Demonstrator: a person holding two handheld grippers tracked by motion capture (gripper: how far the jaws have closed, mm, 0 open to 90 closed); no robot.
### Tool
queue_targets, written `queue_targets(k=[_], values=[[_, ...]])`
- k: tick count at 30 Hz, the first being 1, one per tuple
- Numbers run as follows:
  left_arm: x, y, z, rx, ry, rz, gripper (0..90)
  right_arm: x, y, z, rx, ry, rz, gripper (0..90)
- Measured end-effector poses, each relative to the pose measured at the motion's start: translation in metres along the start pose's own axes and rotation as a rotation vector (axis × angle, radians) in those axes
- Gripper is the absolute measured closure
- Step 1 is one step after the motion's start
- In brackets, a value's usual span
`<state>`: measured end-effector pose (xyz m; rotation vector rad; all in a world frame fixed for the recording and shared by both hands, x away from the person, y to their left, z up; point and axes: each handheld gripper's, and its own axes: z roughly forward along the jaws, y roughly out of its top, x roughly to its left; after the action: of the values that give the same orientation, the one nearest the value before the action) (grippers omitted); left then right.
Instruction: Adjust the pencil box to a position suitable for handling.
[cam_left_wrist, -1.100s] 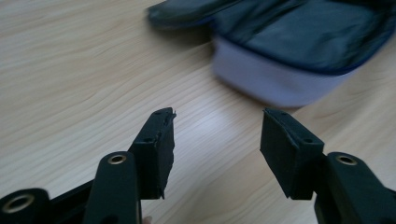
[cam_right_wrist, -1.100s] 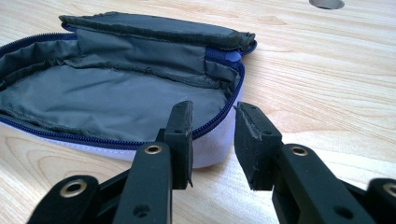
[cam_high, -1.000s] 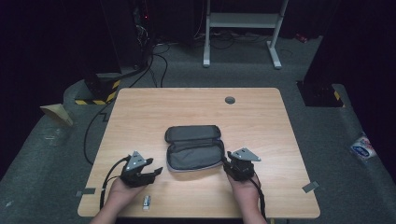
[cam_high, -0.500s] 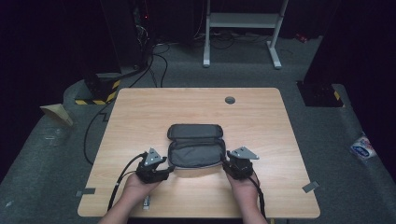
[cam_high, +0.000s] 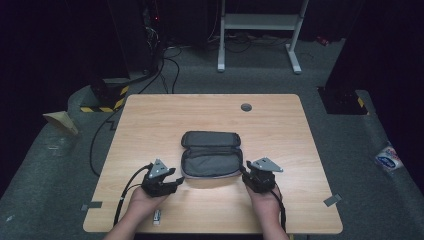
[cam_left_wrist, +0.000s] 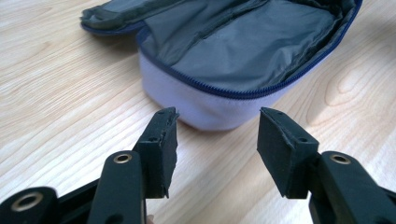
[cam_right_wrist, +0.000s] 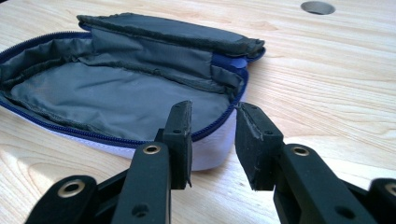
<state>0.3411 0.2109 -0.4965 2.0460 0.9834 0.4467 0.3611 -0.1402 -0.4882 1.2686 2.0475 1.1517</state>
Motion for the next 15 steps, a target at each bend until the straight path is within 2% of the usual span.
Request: queue_targets(k=[8,9,12,13,15], values=[[0.013,-0.027,-0.028,0.008,0.023,-0.035,49.3,-0.021,-0.014,-0.010,0.028,-0.056,0.021,65.6],[0.014,-0.031,-0.032,0.008,0.025,-0.036,49.9,-0.029,-0.021,-0.012,0.040,-0.075,0.022,65.6],[0.013,-0.041,-0.043,0.016,0.035,-0.042,50.0,-0.036,-0.028,-0.015,0.056,-0.095,0.032,65.6],[0.011,-0.044,-0.046,0.014,0.030,-0.060,50.1,-0.040,-0.032,-0.016,0.062,-0.105,0.036,65.6],[0.009,-0.049,-0.053,0.018,0.033,-0.052,50.0,-0.047,-0.039,-0.019,0.076,-0.123,0.031,65.3]])
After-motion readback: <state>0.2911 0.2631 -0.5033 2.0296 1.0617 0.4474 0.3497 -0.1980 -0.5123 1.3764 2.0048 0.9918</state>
